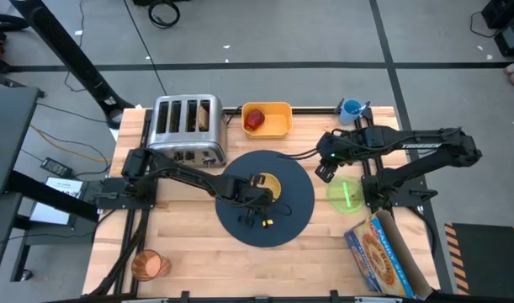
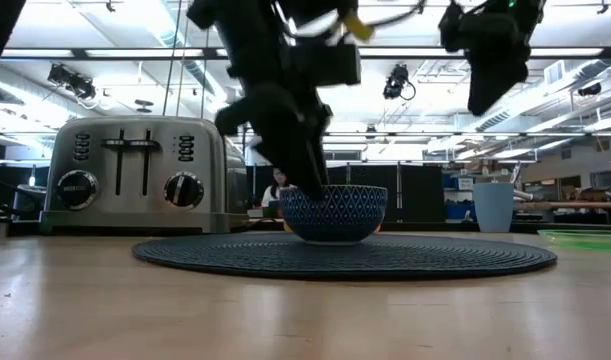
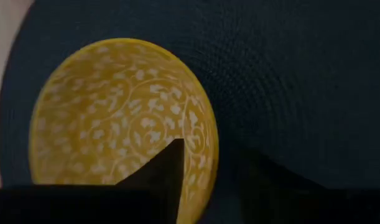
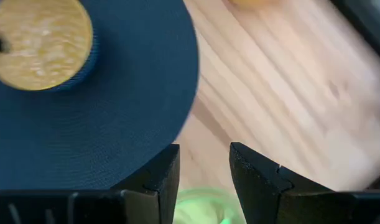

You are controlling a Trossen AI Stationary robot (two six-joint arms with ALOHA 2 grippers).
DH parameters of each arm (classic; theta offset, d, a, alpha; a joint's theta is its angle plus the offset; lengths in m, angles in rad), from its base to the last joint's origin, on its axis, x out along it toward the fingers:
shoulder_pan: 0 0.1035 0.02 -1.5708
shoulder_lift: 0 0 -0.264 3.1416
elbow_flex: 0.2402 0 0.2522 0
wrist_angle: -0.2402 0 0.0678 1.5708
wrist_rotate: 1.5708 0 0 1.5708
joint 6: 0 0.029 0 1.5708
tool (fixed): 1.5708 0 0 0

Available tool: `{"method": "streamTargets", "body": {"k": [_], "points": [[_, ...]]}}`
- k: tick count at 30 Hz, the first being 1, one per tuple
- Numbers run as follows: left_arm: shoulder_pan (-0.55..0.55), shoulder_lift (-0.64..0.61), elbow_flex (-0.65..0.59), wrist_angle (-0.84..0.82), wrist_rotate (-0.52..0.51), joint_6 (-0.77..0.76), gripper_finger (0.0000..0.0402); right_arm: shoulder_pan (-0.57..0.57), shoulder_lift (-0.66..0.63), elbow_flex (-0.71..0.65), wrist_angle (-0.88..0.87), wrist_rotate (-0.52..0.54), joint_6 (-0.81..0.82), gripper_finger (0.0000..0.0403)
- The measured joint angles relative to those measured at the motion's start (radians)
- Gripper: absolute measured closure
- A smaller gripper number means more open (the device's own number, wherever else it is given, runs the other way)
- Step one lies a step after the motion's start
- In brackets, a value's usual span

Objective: Arrange a breakfast setting
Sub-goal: Put the green plate on the table mat to the bottom left of the yellow bowl

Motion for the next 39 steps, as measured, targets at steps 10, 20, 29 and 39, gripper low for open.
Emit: {"method": "streamTargets", "body": {"k": [10, 20, 29, 39], "points": [[-0.042, -0.250, -0.001, -0.280, 0.065, -0.231, 0.0225, 0.101, 0.249, 0.002, -0.040, -0.032, 0.315, 0.0259], [-0.093, -0.499, -0.003, -0.345, 0.060, -0.353, 0.0239, 0.254, 0.506, 0.025, -0.107, -0.178, 0.595, 0.0259], [-0.109, -0.607, -0.003, -0.350, -0.004, -0.339, 0.0239, 0.303, 0.650, 0.024, -0.121, -0.213, 0.640, 0.0259], [-0.107, -0.608, -0.004, -0.352, -0.033, -0.325, 0.0240, 0.327, 0.775, 0.010, -0.111, -0.240, 0.658, 0.0273]]}}
